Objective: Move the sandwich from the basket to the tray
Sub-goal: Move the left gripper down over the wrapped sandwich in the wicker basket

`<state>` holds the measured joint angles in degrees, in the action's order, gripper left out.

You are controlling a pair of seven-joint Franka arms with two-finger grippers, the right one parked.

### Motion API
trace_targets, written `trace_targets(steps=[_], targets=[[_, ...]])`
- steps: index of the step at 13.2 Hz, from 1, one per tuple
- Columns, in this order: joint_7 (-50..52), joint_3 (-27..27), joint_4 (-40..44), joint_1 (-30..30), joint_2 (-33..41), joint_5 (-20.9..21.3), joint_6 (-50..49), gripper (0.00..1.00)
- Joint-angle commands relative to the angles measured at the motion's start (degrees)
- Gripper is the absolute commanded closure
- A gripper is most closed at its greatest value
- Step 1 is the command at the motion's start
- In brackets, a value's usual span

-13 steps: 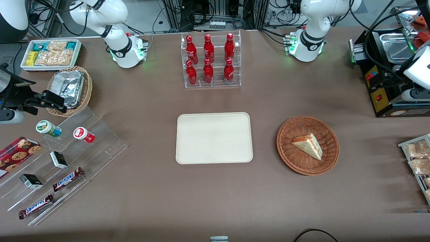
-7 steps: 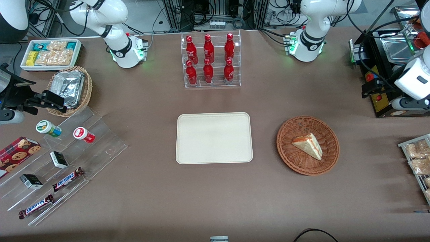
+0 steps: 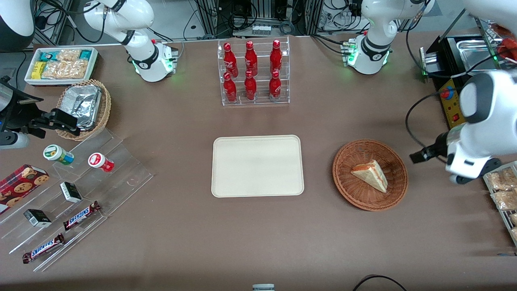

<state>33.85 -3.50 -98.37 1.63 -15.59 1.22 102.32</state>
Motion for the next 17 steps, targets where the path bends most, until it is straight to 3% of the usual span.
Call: trace_targets(steps=[1,5,10,14,17], targets=[[13.74,-0.19,-1.21,-1.45,-1.89,-0.61,5.51,0.00],[24.57,-0.19,-6.11,-3.38,-2.35,-0.78,12.96,0.00],[28.80,-0.19,-12.28,-4.53,-2.34,-0.87,21.50,0.00],[30.91,-0.19,-12.37,-5.49,-2.78,-4.56,23.01,0.00],[32.77,-0.19,-14.03,-6.11,-3.31,-4.56,25.90,0.00]])
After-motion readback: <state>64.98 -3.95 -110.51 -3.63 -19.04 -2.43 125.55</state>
